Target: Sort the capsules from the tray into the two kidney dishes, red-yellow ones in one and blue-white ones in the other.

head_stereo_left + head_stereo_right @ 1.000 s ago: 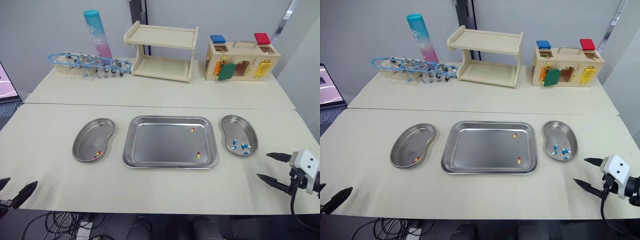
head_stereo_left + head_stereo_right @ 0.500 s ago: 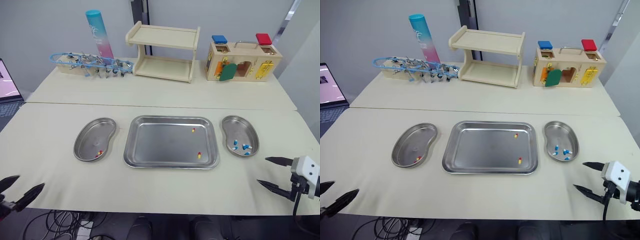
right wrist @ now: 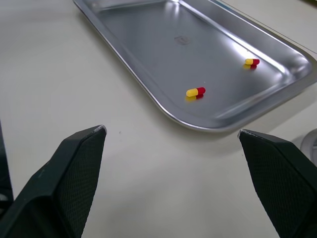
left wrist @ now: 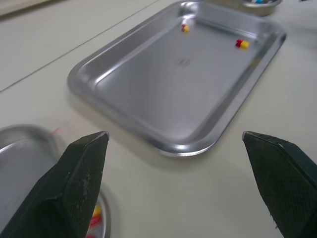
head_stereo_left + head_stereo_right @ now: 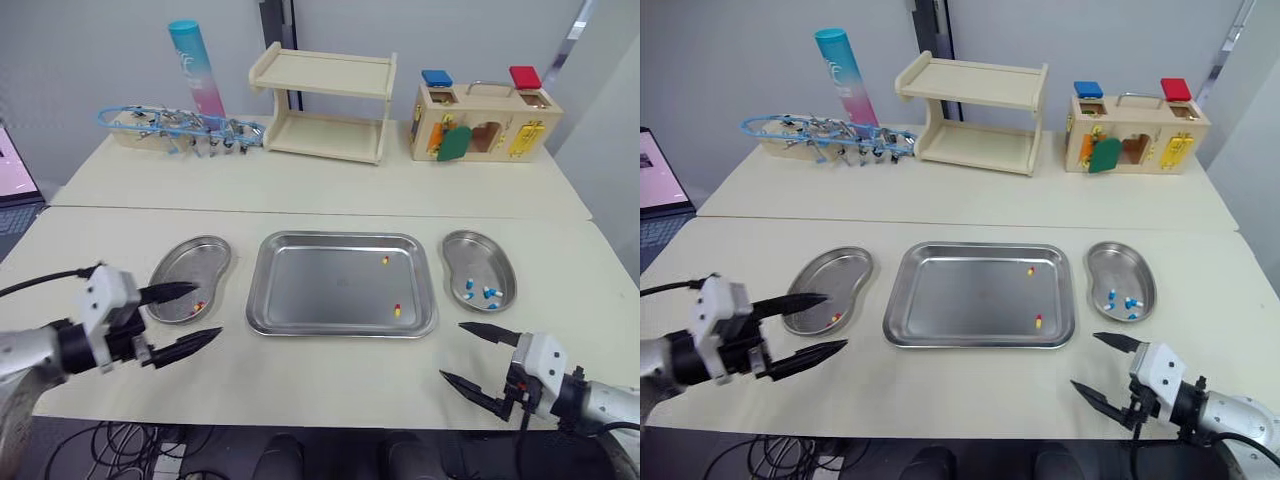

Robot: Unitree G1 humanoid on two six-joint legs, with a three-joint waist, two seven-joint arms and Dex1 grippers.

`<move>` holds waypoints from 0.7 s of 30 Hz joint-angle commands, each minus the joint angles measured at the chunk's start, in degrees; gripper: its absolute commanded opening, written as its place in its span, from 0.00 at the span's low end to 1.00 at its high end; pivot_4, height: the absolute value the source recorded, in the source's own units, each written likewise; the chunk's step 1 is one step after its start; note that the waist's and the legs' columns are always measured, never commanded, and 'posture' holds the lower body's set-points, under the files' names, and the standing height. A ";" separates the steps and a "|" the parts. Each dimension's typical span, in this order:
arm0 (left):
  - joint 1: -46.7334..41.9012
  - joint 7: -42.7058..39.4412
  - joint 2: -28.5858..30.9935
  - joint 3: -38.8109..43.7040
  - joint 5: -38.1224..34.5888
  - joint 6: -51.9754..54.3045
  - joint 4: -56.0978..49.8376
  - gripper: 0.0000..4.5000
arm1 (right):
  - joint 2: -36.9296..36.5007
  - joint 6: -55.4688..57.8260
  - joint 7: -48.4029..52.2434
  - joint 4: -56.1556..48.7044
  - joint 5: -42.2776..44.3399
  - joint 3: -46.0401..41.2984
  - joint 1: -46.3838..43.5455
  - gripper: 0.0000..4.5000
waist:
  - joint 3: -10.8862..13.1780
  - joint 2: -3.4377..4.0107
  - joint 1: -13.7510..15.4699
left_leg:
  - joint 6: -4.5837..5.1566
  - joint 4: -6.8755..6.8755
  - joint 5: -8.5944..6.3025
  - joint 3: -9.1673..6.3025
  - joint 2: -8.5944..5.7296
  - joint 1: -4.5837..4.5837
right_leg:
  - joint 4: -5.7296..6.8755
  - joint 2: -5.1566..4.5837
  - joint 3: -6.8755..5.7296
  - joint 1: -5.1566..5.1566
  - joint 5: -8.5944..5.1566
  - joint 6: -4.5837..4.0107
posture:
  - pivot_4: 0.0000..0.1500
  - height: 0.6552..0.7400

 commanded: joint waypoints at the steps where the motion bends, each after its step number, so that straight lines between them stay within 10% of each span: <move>1: -6.13 -1.54 1.81 -5.64 -2.41 2.84 -3.06 0.99 | 0.68 1.97 -3.24 -3.96 -0.83 1.64 -1.38 1.00 | 0.00 0.00 0.04 | 0.00 0.01 0.00 -0.01 0.00 -0.01 | 0.00 0.00 0.00 0.00 0.00 0.00 | 1.00 1.00; 13: -29.40 -4.44 -6.33 -29.95 6.30 2.03 6.47 0.99 | 1.76 4.18 -7.13 -5.08 -1.46 4.33 -1.97 1.00 | 0.01 0.02 0.03 | 0.00 0.01 0.00 -0.01 -0.01 -0.04 | 0.00 0.03 -0.01 -0.03 0.00 0.00 | 1.00 1.00; 21: -41.79 -7.18 -18.32 -39.88 14.72 -4.82 23.07 0.66 | 2.63 4.41 -9.71 -6.53 -2.09 5.33 -0.33 1.00 | 0.01 0.01 0.02 | 0.00 0.06 0.01 -0.02 -0.02 -0.07 | 0.00 0.04 -0.02 -0.04 0.00 0.01 | 1.00 1.00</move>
